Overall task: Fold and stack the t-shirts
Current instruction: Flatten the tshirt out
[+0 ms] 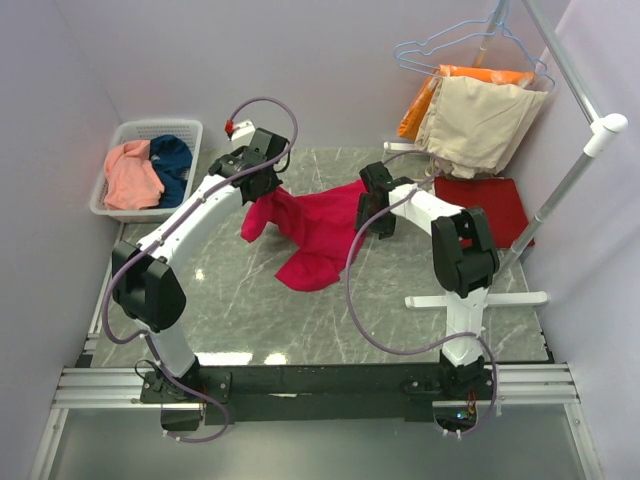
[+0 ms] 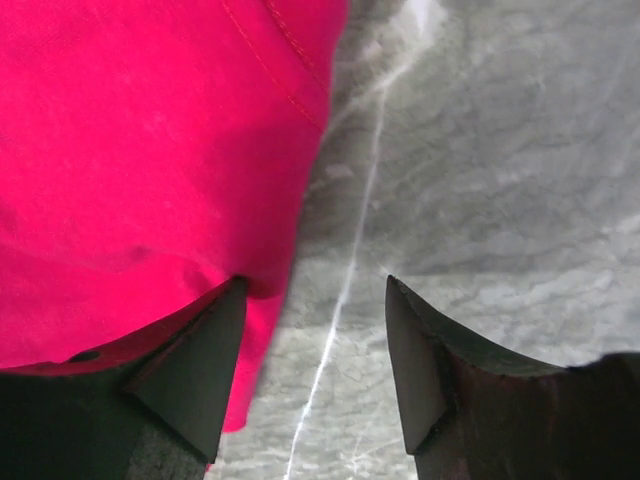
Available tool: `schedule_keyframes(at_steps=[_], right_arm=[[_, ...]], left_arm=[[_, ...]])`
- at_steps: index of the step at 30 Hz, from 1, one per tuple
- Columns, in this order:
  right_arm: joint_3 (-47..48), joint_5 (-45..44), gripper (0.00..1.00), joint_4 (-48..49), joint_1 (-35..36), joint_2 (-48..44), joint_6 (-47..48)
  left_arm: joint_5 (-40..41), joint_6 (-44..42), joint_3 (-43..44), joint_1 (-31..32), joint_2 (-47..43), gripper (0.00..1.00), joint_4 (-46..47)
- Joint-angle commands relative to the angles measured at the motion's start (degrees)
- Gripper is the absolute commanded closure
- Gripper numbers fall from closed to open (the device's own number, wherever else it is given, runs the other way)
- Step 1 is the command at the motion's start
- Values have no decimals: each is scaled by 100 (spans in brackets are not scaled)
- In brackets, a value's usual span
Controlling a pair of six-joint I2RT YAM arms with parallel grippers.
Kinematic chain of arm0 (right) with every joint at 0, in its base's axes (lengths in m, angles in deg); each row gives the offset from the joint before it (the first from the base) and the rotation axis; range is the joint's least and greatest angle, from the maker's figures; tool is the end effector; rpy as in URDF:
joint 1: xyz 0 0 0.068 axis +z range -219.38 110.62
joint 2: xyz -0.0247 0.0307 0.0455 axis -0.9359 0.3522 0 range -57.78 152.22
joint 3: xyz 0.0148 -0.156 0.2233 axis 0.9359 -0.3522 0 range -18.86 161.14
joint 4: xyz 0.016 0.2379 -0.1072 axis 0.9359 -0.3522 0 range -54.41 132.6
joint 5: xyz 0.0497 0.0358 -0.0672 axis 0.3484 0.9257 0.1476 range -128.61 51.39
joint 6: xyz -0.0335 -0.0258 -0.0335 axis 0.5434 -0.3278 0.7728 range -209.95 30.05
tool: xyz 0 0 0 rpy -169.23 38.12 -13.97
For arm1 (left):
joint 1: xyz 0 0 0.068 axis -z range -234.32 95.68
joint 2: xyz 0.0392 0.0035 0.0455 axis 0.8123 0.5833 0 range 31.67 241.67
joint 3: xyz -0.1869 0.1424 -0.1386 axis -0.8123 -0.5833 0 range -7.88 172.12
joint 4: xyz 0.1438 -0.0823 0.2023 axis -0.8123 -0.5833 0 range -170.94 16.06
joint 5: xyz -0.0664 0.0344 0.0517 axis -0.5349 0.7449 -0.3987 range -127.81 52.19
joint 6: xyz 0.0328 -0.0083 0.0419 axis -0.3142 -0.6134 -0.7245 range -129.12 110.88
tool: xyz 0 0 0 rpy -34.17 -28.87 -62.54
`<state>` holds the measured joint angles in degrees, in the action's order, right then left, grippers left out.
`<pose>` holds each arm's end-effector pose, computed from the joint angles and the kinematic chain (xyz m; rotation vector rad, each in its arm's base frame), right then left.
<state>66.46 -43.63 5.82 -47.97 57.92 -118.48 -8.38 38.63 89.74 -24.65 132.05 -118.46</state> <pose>0.3909 0.1500 0.1784 0.1946 2.7342 0.1251 0.3445 -0.1761 0.3443 -0.5831 2.1903 -0.0896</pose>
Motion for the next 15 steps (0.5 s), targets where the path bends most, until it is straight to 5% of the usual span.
schedule_keyframes(at_steps=[1,15], right_arm=[[345,97,37,178,56,23,58],[898,774,55,197,162,672,76]], left_arm=[[72,-46,135,-75,-71,99,74],[-192,-143,-33,-357,-326,99,74]])
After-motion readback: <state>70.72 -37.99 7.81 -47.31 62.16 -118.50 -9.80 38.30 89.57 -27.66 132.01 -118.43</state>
